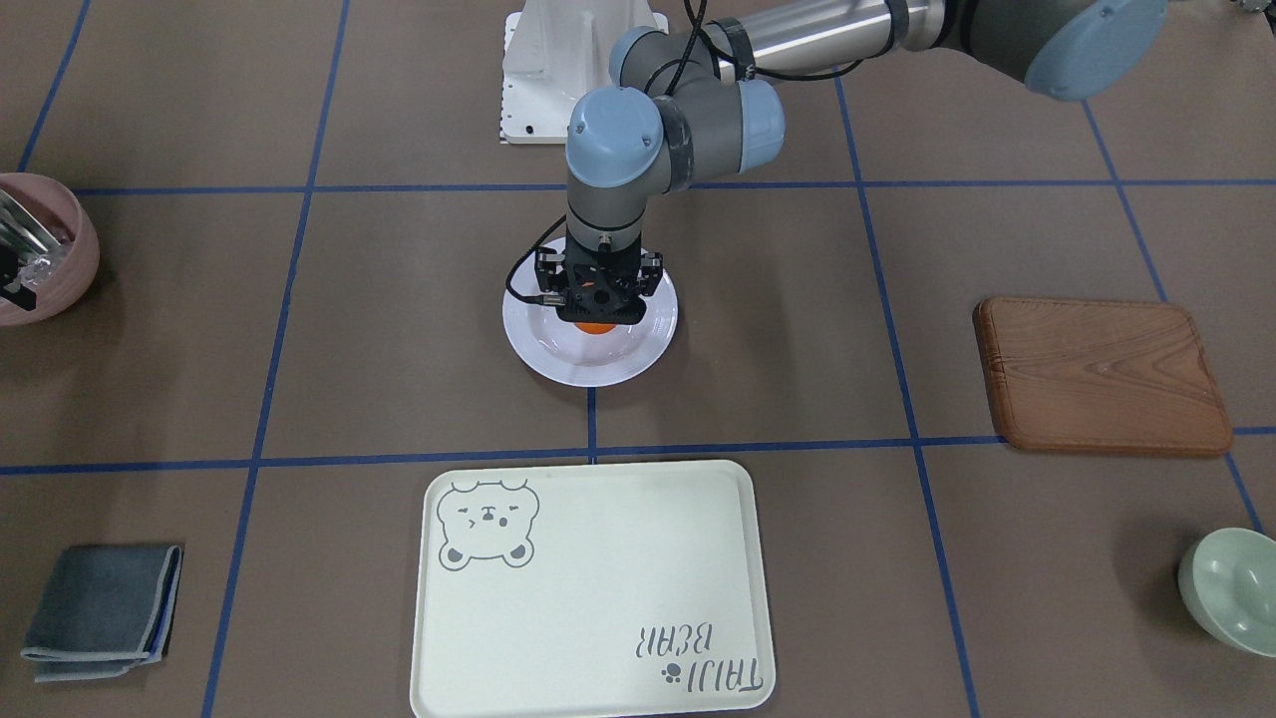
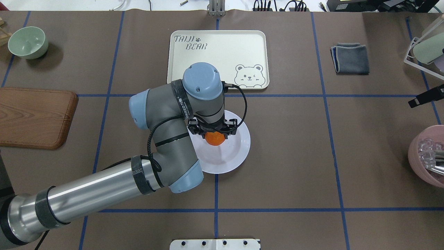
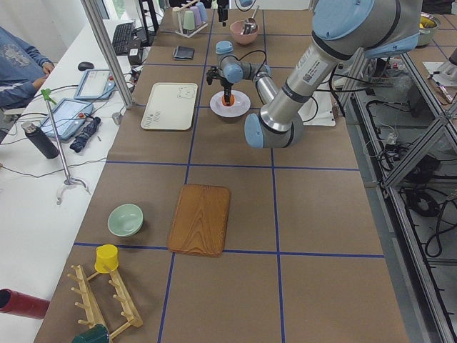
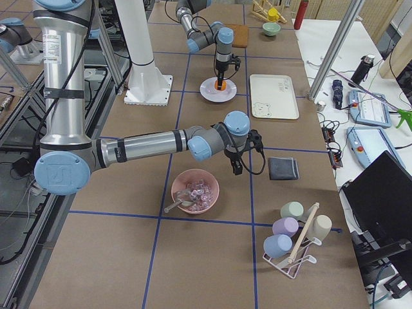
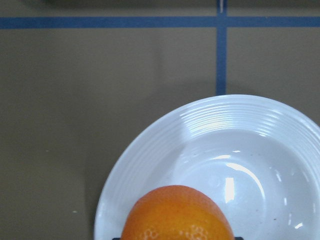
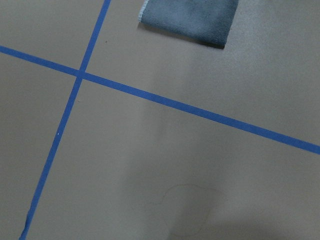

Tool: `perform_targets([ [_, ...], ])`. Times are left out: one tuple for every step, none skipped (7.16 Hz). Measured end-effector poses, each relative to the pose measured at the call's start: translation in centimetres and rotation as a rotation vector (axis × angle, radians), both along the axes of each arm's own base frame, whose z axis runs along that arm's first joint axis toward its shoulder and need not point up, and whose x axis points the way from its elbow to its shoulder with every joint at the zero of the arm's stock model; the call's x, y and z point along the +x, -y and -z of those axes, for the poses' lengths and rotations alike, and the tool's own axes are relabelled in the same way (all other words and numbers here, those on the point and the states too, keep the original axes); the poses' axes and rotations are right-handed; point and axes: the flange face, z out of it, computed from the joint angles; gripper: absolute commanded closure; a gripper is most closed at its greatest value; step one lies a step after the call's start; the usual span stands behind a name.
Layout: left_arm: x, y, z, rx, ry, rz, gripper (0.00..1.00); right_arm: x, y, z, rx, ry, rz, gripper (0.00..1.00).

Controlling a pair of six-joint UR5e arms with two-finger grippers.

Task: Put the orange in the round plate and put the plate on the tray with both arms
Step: 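Carry the orange with the left gripper and lower it onto the white plate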

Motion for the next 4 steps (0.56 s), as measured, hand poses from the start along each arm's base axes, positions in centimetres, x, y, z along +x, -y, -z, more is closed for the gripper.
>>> perform_targets([
  [0.9,-0.7,-0.3,0.012,0.006,-0.001,0.02,-0.3,0.1,0.3,-0.001,0.003,-0.001,0.0],
  [1.4,-1.3,-0.4,0.018,0.007,-0.005,0.02,-0.9,0.4,1.0,-0.012,0.008,-0.007,0.0],
  [1.3,-1.6,0.0,0.024,-0.001,-0.005,0.02,-2.1,1.0,2.2,-0.03,0.019,-0.018,0.0],
  [0.3,-1.6,0.2,0.032,-0.017,0.002,0.02,-3.8,1.6,3.8,-0.053,0.031,-0.028,0.0],
])
